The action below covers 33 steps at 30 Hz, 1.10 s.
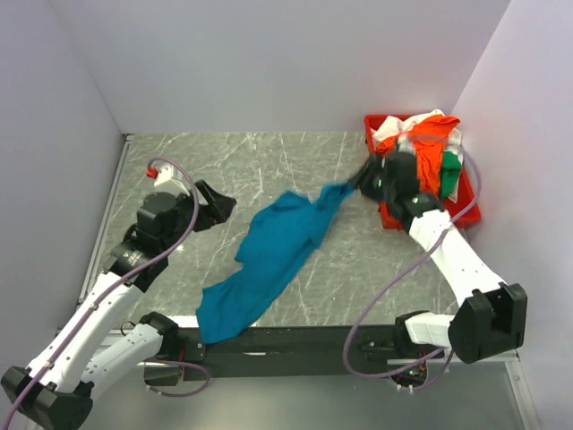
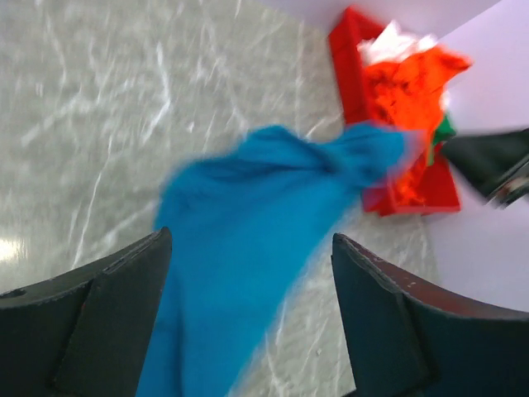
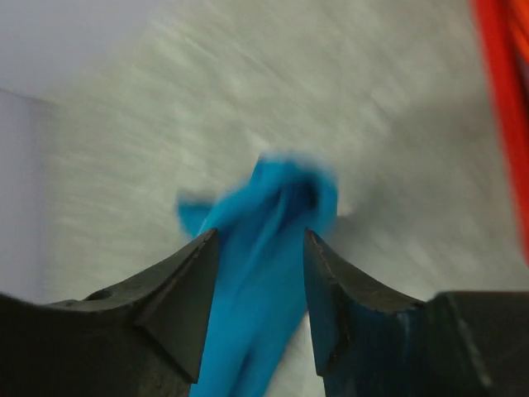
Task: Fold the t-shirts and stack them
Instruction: Move the tshirt to the center of the board, then flatten the tshirt out
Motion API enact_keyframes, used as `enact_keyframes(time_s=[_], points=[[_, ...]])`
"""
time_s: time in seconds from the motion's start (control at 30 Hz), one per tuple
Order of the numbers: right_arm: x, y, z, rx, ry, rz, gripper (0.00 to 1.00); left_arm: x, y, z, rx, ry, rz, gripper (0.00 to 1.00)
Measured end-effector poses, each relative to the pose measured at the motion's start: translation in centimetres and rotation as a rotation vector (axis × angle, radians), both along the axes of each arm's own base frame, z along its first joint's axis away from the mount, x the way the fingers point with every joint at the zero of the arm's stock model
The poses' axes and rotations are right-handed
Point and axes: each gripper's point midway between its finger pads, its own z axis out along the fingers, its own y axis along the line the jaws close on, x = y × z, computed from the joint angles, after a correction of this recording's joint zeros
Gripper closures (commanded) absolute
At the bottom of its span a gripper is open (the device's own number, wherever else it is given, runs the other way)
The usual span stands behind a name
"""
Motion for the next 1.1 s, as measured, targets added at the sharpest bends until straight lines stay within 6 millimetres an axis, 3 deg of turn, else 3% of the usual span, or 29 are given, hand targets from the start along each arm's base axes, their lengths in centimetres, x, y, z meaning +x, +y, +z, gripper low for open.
enact_keyframes(time_s=[0.1, 0.17, 0.23, 0.3, 0.43, 0.53, 0.6, 0.67, 0.77, 0.9, 1.1], points=[[-3.6, -1.6, -9.2, -0.055, 0.202, -0.027, 0.35, -0.3, -0.2, -4.1, -0.004, 0.087, 0.006, 0.22], [-6.6, -1.2, -12.1, -0.091, 0.261, -0.006, 0.32, -0.7, -0.1, -7.4, -0.005, 0.157, 0.018, 0.26], [-8.3, 0.7, -12.1, -0.131, 0.240, 0.045, 0.32, -1.3, 0.1, -10.1, -0.006, 0.218, 0.031, 0.28], [-8.5, 3.2, -10.4, -0.143, 0.180, 0.105, 0.32, -2.0, 0.4, -12.5, -0.017, 0.272, 0.052, 0.31], [-5.2, 9.0, -7.0, -0.177, 0.101, 0.181, 0.34, -3.0, 1.6, -14.7, -0.062, 0.322, 0.135, 0.34], [-1.2, 14.8, -6.6, -0.234, 0.075, 0.236, 0.37, -3.6, 3.0, -14.7, -0.117, 0.322, 0.226, 0.34], [0.3, 19.5, -8.4, -0.297, 0.085, 0.306, 0.37, -4.0, 4.2, -14.3, -0.151, 0.316, 0.299, 0.34], [0.6, 23.2, -10.6, -0.346, 0.089, 0.368, 0.37, -4.4, 5.4, -14.0, -0.175, 0.308, 0.363, 0.33], [-0.7, 27.3, -15.0, -0.440, 0.140, 0.467, 0.37, -5.2, 7.3, -13.7, -0.191, 0.299, 0.456, 0.31], [-3.0, 30.9, -19.3, -0.535, 0.191, 0.577, 0.36, -5.8, 9.2, -11.9, -0.201, 0.264, 0.540, 0.28], [-4.1, 32.7, -20.8, -0.587, 0.201, 0.626, 0.33, -5.9, 10.5, -9.0, -0.214, 0.199, 0.590, 0.26]])
